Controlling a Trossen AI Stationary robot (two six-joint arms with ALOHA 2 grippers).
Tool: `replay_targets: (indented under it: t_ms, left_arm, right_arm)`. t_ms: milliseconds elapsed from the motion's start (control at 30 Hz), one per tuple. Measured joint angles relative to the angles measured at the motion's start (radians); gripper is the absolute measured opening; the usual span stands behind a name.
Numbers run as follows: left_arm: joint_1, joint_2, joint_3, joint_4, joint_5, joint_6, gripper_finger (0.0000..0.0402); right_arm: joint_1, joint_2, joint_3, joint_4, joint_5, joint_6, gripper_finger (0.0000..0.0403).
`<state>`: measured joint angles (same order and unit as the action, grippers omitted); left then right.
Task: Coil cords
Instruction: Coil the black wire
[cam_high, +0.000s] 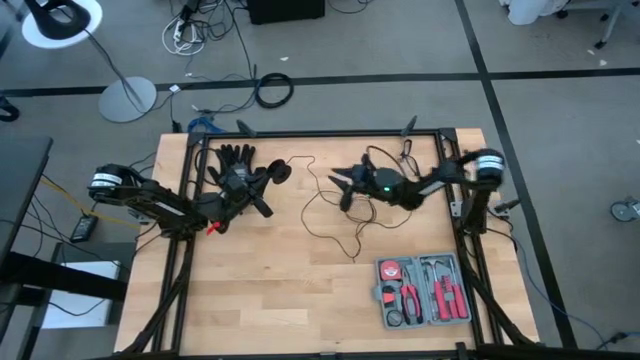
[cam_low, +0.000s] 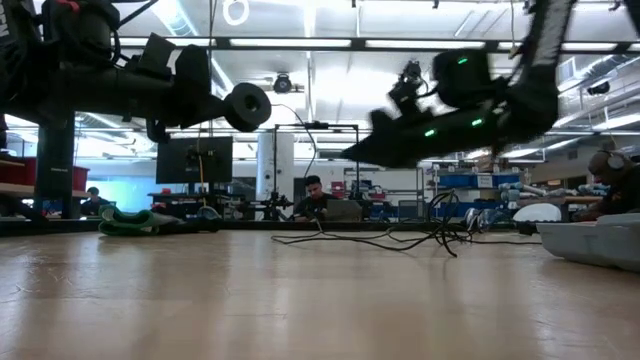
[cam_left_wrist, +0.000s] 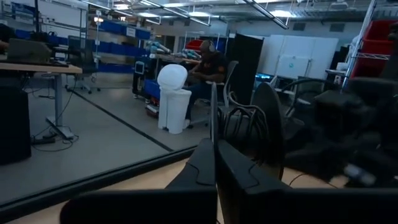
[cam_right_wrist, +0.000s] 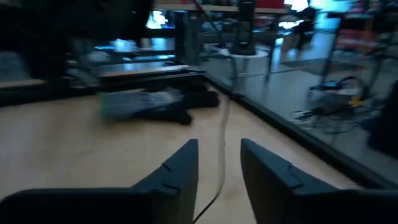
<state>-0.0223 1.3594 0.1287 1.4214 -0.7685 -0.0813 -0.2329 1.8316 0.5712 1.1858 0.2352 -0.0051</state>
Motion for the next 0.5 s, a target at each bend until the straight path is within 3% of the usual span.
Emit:
replay_targets:
  t_ms: [233,500]
  left_arm:
    - [0.0,0.0,0.0,0.0,0.0,-0.001,0.0]
    - [0.001,0.0,0.0,-0.001,-0.001,0.0,0.0]
  right_arm:
    - [-0.037,0.171,0.229,0.011,0.066,-0.049,0.0161]
    - [-0.058,0.197,0.284,-0.042,0.05,-0.05,0.0158]
